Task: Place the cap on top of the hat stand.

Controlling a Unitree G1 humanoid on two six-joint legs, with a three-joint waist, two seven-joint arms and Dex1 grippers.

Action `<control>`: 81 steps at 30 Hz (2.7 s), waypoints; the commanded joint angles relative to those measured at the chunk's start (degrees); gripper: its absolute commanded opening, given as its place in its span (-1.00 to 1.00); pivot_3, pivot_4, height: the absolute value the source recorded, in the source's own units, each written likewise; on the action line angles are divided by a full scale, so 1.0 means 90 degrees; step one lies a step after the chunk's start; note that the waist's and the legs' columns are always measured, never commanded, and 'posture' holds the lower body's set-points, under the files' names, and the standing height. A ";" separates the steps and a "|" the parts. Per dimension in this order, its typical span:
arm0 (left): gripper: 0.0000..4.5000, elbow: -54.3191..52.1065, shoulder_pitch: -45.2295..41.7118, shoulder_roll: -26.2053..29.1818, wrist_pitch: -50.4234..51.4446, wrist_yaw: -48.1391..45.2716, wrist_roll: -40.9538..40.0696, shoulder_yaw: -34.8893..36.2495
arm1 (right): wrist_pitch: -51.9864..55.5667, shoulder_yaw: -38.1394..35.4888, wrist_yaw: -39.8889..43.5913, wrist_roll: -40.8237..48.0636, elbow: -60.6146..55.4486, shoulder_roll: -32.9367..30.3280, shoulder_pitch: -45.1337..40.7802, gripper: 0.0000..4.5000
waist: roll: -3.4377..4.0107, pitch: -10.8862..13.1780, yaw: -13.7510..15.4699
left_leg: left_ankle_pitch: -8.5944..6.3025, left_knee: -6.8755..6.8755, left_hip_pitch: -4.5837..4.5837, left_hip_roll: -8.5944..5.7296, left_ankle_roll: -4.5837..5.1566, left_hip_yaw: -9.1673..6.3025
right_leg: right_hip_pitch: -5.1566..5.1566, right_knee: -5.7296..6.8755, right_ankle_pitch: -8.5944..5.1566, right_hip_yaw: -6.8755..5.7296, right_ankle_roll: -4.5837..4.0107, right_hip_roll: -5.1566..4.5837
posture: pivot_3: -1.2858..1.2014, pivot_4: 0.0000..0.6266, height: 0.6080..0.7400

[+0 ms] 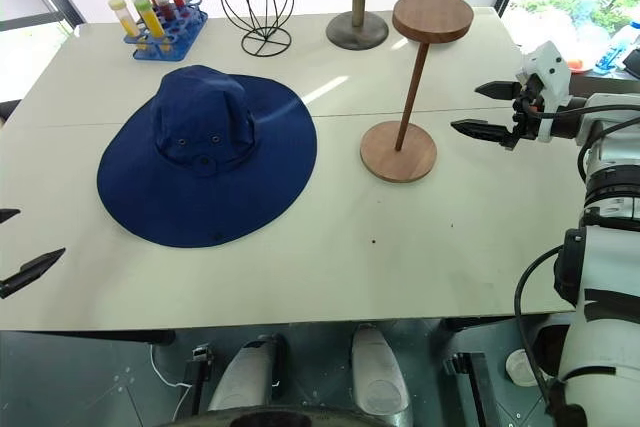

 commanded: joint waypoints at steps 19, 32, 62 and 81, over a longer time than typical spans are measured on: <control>0.97 0.0988 -0.0233 0.0358 -0.2073 0.0286 0.1312 -0.0179 | 0.0425 -0.0055 0.0931 0.0188 -0.0297 -0.0290 -0.0307 1.00 | 0.0001 0.0000 -0.0114 | 0.0000 0.0002 0.0009 0.0001 0.0000 0.0008 | 0.0000 0.0014 0.0002 0.0009 0.0003 0.0002 | 0.03 -0.52 1.00; 0.97 0.4245 -0.1399 0.1174 -0.7725 0.1608 0.3313 -0.1929 | 0.4286 -0.0431 0.1658 0.3374 -0.5993 -0.1433 0.1761 1.00 | 0.0011 0.0001 -0.0080 | -0.0001 0.0004 0.0010 0.0005 0.0003 0.0020 | -0.0007 0.0026 0.0004 0.0020 0.0007 0.0001 | 0.03 -0.52 1.00; 0.97 0.7945 -0.6564 0.1369 -0.7082 1.0659 1.0327 -0.8268 | 0.5656 -0.1856 0.0309 0.4813 -0.8372 -0.2191 0.2991 1.00 | 0.0095 -0.0063 0.0361 | 0.0000 0.0033 0.0008 0.0007 0.0001 0.0033 | 0.0011 0.0028 0.0038 0.0017 0.0115 -0.0002 | 0.03 -0.52 1.00; 0.97 0.9317 -0.8720 -0.0130 -0.6607 1.0692 0.9870 -0.9624 | 0.5540 -0.1597 0.0063 0.4774 -0.8311 -0.2076 0.2657 1.00 | 0.0148 -0.0102 0.0769 | 0.0005 0.0112 -0.0107 0.0006 0.0002 0.0049 | -0.0030 0.0019 0.0062 0.0013 0.0129 -0.0009 | 0.03 -0.52 1.00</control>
